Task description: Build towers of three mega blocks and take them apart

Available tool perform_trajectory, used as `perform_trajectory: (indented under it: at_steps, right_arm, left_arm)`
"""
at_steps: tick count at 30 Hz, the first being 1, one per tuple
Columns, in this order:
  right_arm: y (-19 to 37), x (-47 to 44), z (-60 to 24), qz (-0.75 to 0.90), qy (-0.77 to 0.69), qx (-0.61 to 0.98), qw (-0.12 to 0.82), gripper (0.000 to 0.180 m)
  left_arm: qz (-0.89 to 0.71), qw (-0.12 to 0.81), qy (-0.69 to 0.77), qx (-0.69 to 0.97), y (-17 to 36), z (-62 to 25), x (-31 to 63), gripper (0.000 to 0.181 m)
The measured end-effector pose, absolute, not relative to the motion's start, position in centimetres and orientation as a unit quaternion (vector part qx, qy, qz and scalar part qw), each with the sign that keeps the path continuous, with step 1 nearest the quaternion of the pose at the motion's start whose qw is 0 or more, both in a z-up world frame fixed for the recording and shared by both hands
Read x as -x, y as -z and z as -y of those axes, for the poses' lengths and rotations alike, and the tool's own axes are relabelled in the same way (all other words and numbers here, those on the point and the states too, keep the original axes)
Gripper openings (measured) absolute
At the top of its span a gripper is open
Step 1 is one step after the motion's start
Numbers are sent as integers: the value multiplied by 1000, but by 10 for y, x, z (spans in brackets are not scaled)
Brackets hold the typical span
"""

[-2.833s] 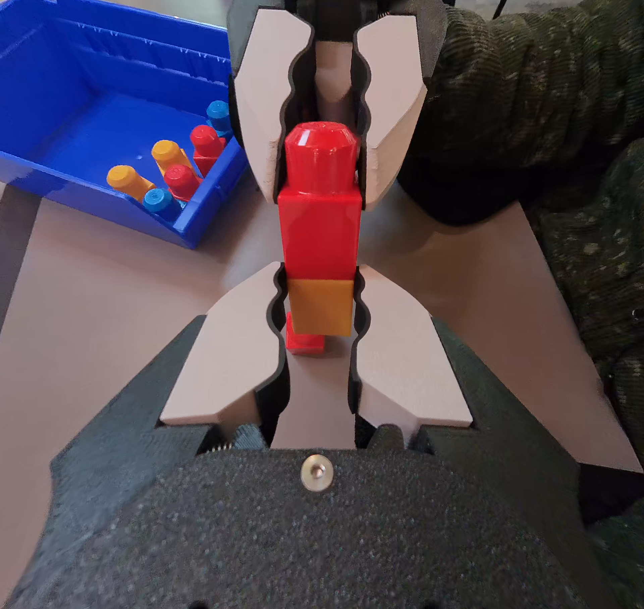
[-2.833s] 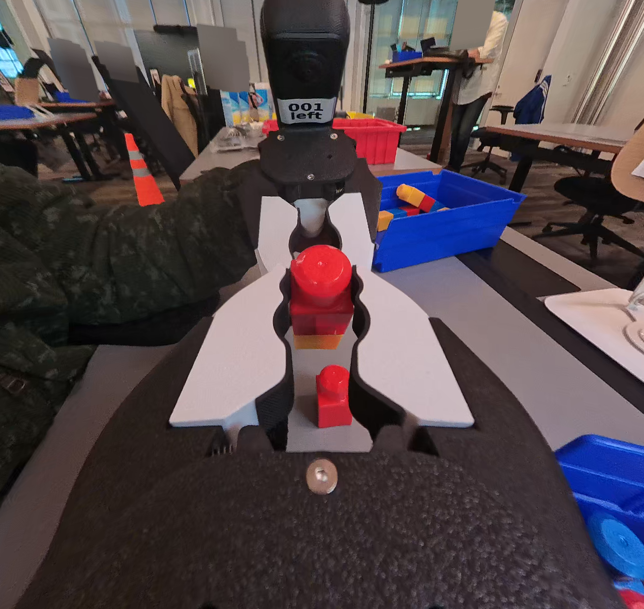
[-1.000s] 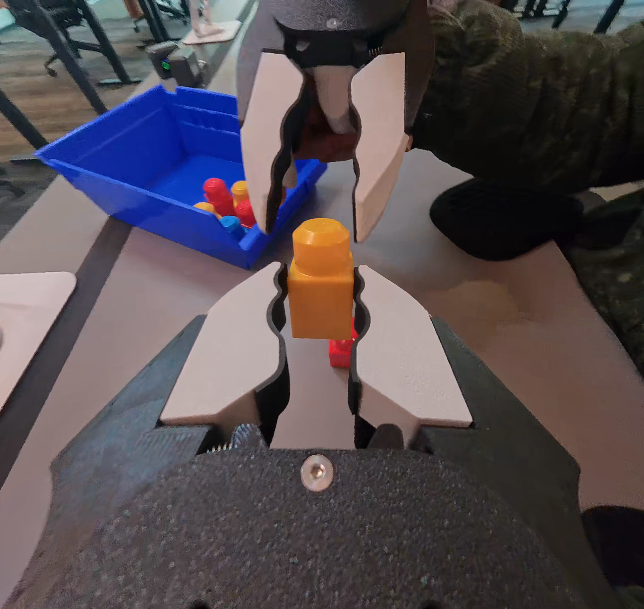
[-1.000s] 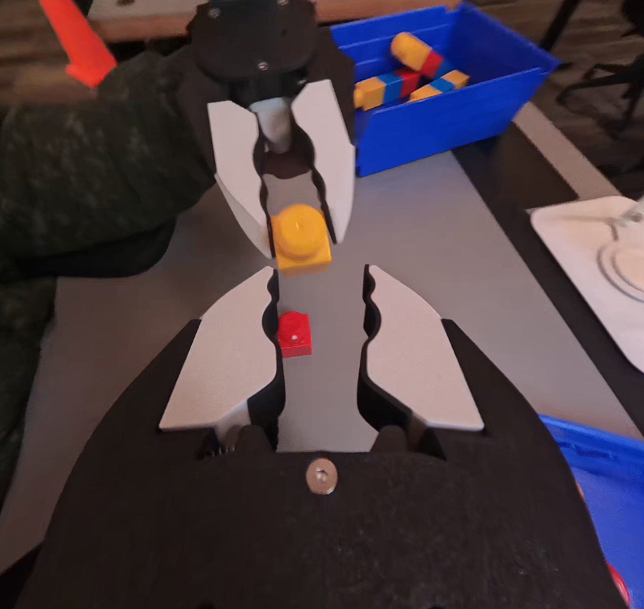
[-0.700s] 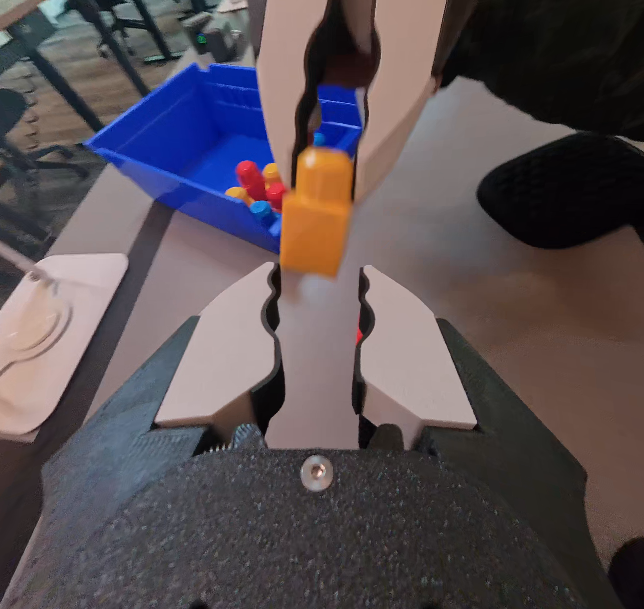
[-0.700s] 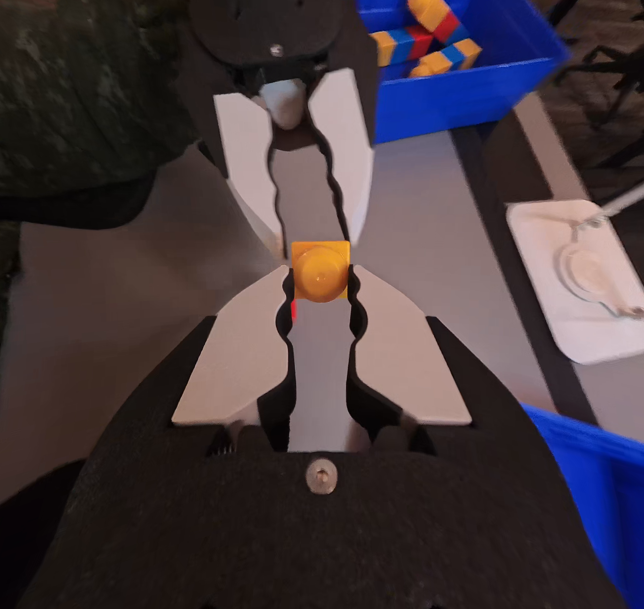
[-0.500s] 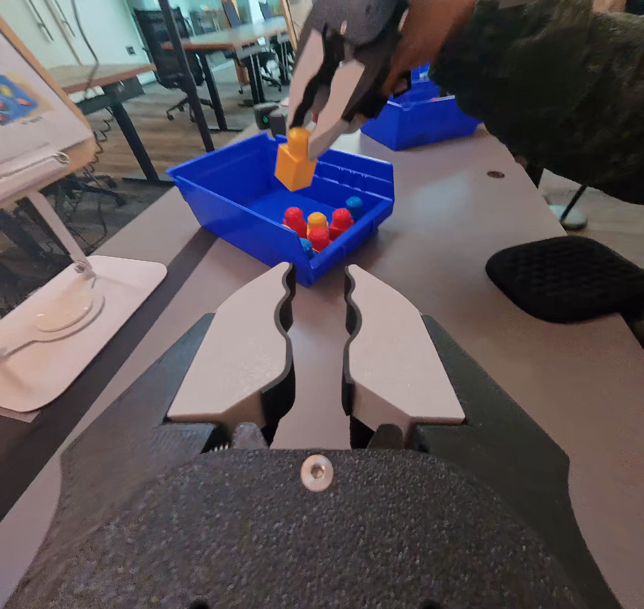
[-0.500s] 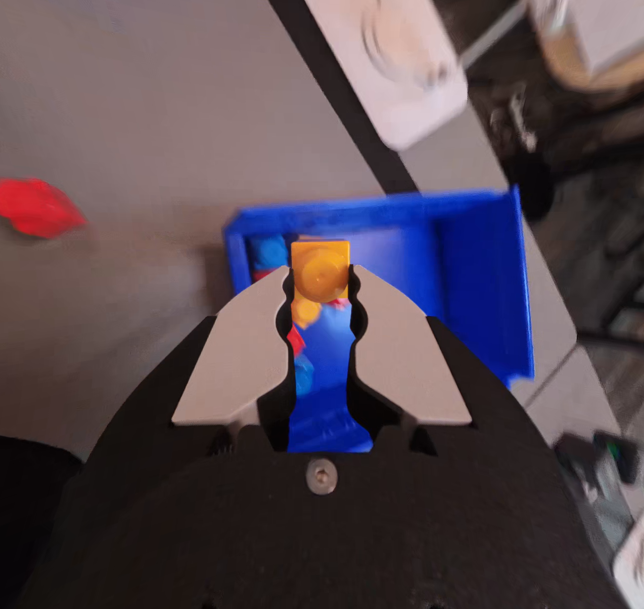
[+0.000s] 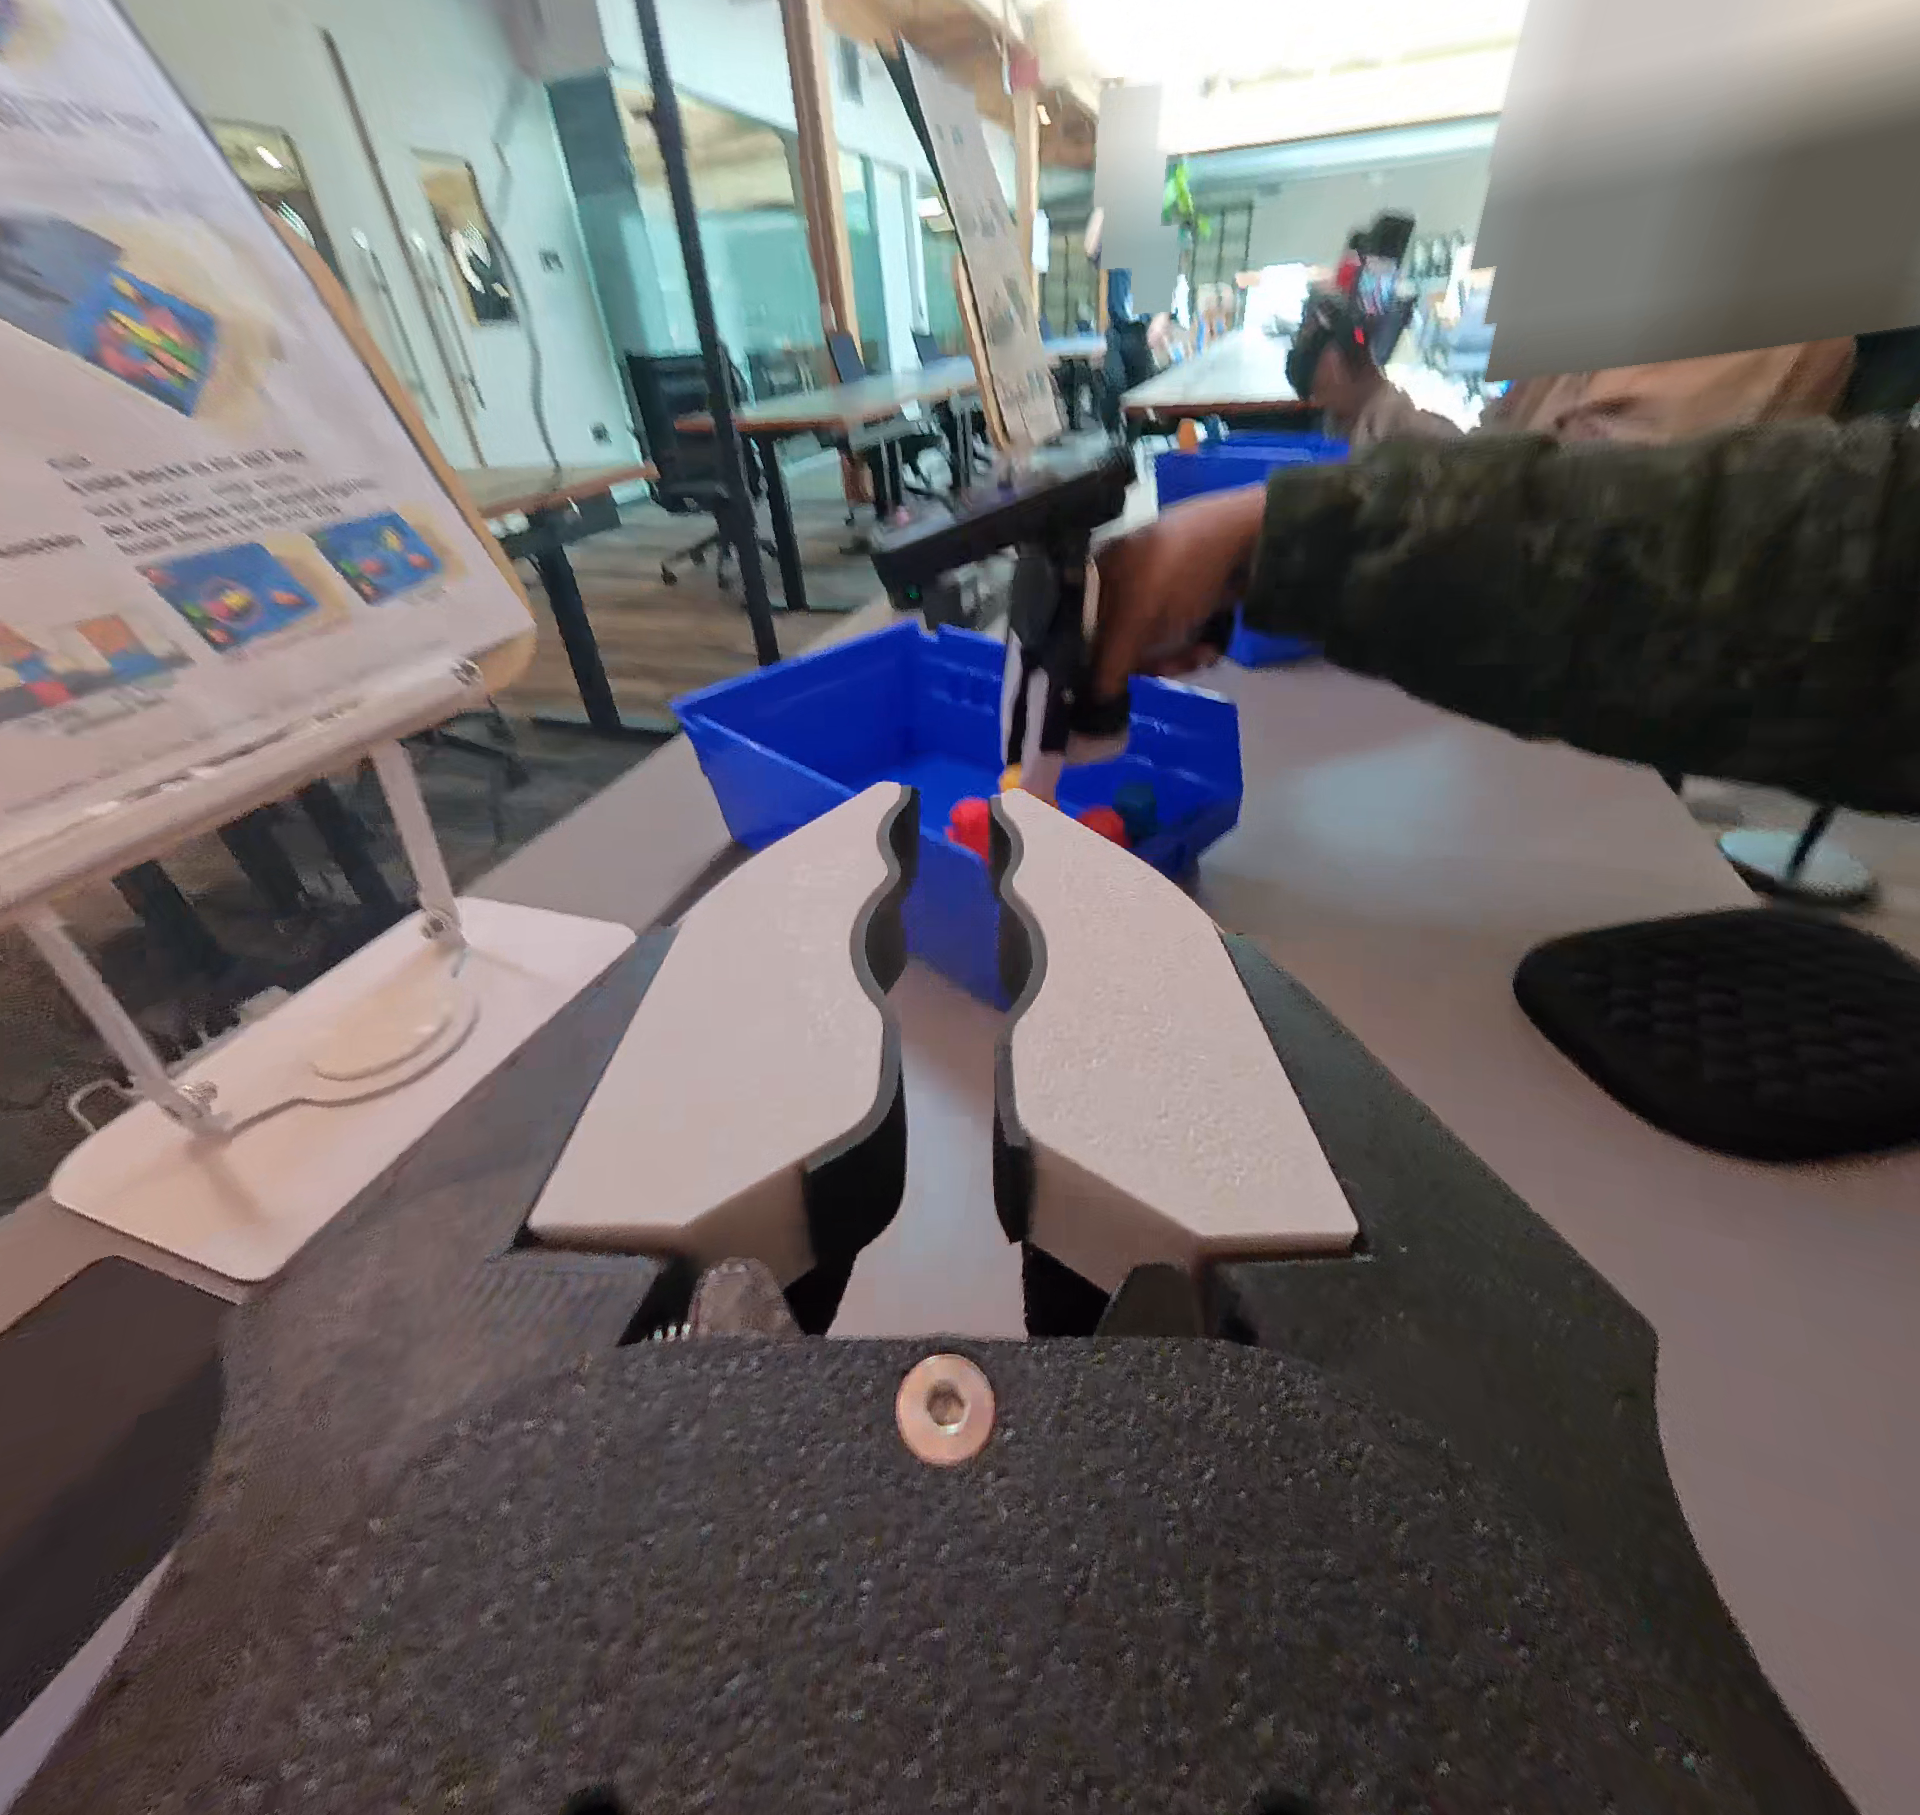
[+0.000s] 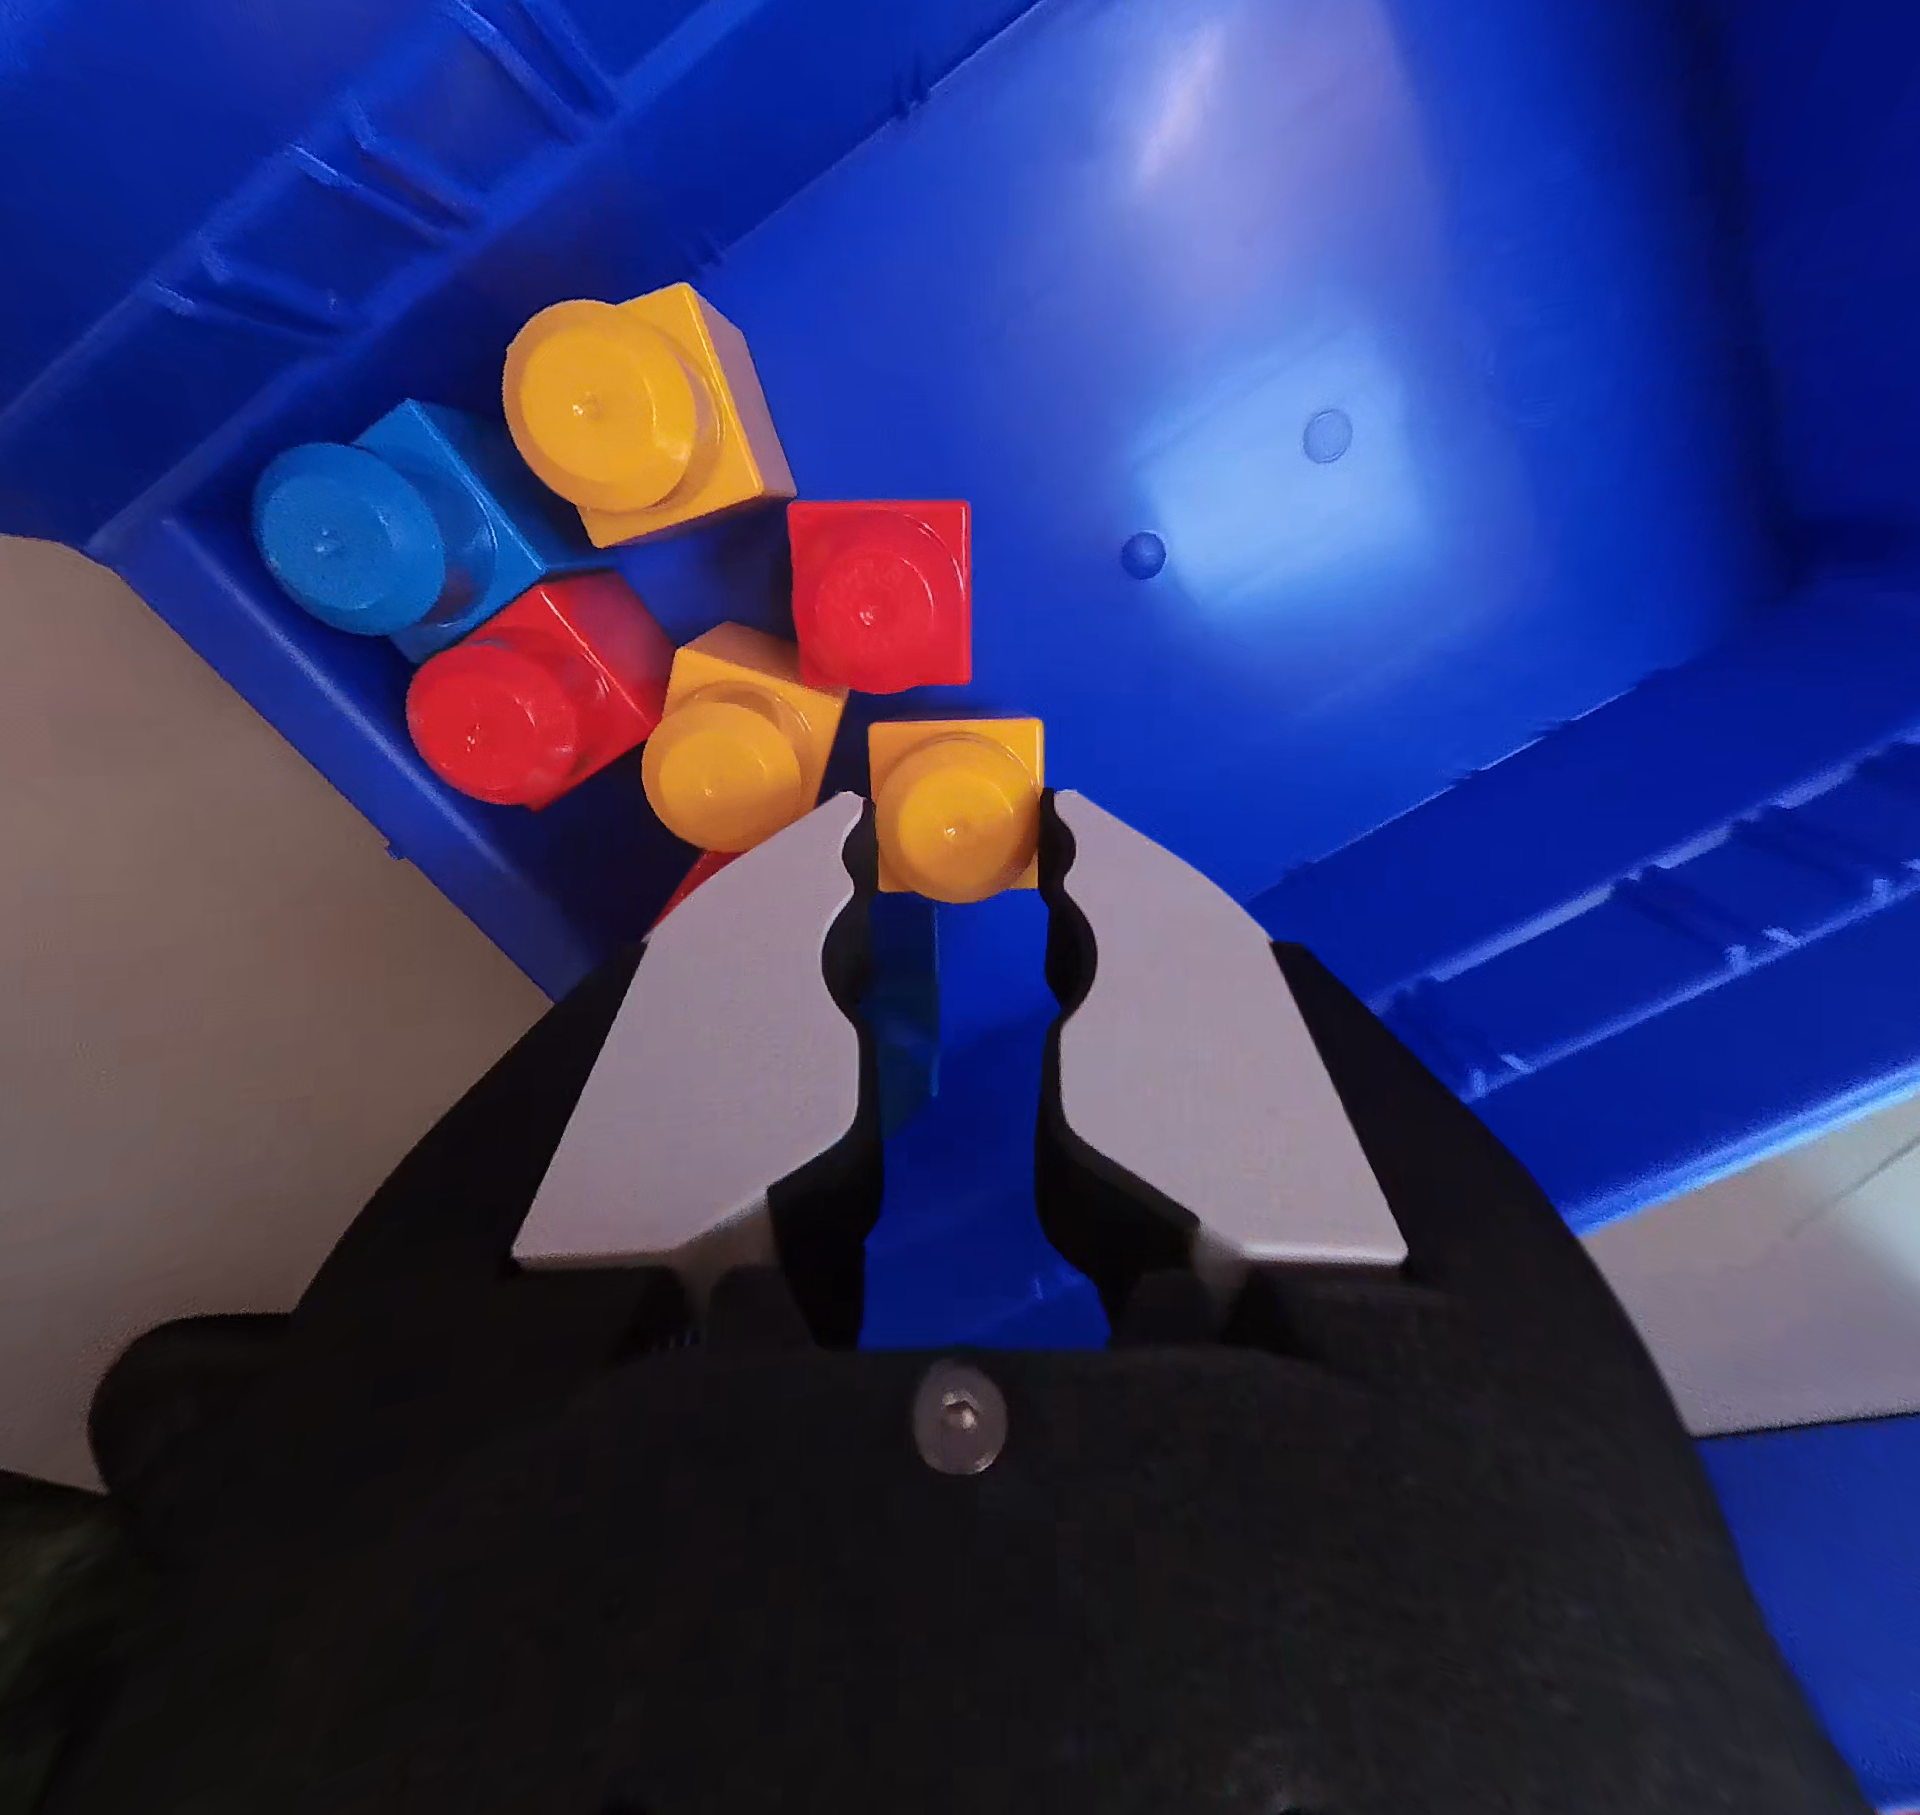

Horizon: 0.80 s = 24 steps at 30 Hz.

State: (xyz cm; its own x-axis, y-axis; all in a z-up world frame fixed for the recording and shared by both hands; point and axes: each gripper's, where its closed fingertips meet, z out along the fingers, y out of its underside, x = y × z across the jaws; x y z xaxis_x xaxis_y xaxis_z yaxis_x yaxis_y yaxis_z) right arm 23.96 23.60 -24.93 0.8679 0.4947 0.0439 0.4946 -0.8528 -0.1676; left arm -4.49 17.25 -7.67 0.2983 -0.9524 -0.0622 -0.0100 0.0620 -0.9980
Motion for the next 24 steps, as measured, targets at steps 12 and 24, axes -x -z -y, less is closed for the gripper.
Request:
perform_trajectory:
  at_steps: [12, 24]
  right_arm:
    - [201, -206, -255, 270, -17, 930, 250, 39]
    - [209, -40, -129, 641, -112, 741, 167, 57]
  left_arm:
    - [-335, 653, 387, 559, 57, -200, 80, 8]
    - [-339, 662, 355, 566, 59, -203, 83, 7]
